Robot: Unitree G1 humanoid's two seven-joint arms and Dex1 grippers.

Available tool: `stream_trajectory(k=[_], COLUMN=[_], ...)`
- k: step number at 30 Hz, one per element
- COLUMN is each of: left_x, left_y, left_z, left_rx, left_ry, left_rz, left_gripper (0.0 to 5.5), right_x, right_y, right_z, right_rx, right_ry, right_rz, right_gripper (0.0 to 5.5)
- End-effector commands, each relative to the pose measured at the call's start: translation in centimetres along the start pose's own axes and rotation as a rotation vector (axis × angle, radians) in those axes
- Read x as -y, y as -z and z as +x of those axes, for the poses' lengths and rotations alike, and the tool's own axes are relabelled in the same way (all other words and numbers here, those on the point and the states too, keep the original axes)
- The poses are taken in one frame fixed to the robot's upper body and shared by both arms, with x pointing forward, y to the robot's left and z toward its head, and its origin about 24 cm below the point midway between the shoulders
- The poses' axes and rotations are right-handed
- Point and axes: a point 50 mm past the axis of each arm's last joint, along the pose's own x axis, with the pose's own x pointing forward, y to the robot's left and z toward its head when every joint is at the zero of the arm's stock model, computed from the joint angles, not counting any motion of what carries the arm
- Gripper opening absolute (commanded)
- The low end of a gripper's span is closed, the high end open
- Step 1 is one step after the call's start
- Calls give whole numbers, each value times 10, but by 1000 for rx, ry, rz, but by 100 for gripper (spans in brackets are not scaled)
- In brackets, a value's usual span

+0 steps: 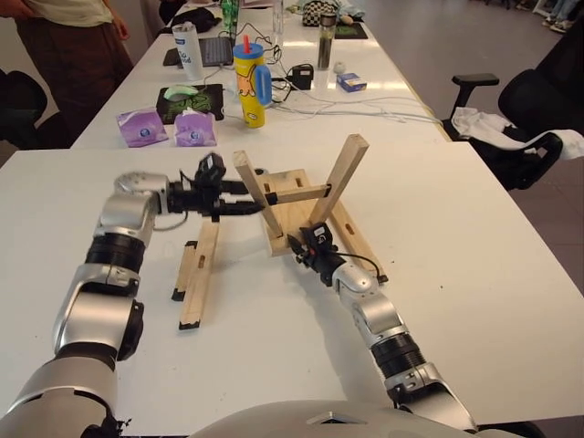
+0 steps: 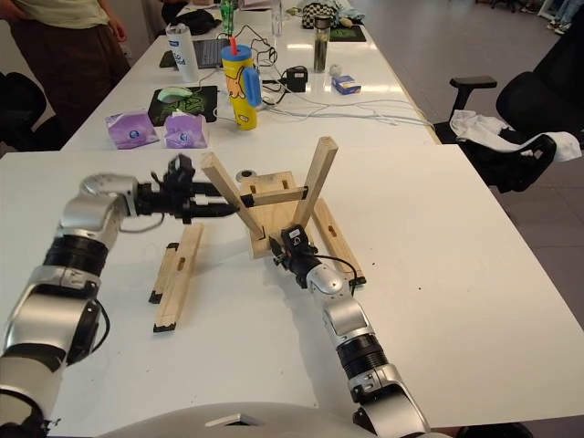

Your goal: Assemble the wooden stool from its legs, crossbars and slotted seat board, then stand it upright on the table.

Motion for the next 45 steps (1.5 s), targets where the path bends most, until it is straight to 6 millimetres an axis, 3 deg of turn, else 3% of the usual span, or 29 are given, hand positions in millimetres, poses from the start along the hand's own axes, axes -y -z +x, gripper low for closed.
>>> stream_trajectory(k=[1,4,7,9,11,14,17,19,20,22,25,26,27,28,29,32,34,36,38,39,41,42,43,45], left_x=[-1,3,13,22,32,51,67,72,68,46,36,40,42,43,40,31,30,40,63,71,75,69,57,39], left_y=[-12,-15,-19,-37,-64,-129,-183,-201,-194,-144,-2,30,45,43,29,-60,-117,-164,-210,-223,-230,-218,-192,-91], left_z=[-9,-27,-53,-73,-85,-92,-86,-74,-57,-13,35,39,38,37,37,31,14,-4,-26,-34,-39,-31,-19,25], left_rx=[45,71,137,280,435,726,935,1001,928,609,71,-25,-61,-49,3,355,575,761,971,1036,1048,973,858,449], left_ry=[-49,-87,-132,-155,-165,-148,-163,-140,-129,-252,-368,-398,-430,-443,-448,-444,-493,-510,-476,-456,-474,-500,-560,-643], left_rz=[15,25,-7,-37,0,130,230,215,162,62,-176,-215,-224,-181,-121,37,139,221,291,303,317,294,226,45], left_gripper=[342,390,390,361,335,329,329,329,329,329,329,329,329,329,329,329,329,329,329,329,329,329,329,329], right_x=[4,2,1,0,1,1,2,2,1,0,-3,-3,-3,-3,-1,2,3,4,4,4,4,3,2,0], right_y=[44,47,49,51,51,54,56,56,57,56,57,57,58,60,61,62,63,63,63,64,64,64,64,60], right_z=[-10,-11,-12,-12,-13,-13,-13,-13,-13,-11,-10,-10,-9,-9,-10,-12,-11,-11,-11,-11,-10,-10,-9,-5], right_rx=[-242,-255,-263,-271,-275,-289,-300,-303,-305,-306,-314,-321,-327,-335,-339,-342,-342,-342,-343,-344,-346,-345,-344,-335], right_ry=[14,0,-5,-9,-13,-25,-37,-39,-41,-51,-69,-73,-76,-77,-73,-47,-45,-43,-40,-38,-36,-35,-37,-51], right_rz=[9,10,6,3,3,-4,-18,-20,-21,-25,-35,-40,-43,-47,-46,-32,-30,-30,-29,-28,-26,-25,-25,-28], right_gripper=[183,183,183,183,183,183,183,183,183,183,183,183,183,183,183,183,183,183,183,183,183,183,183,183])
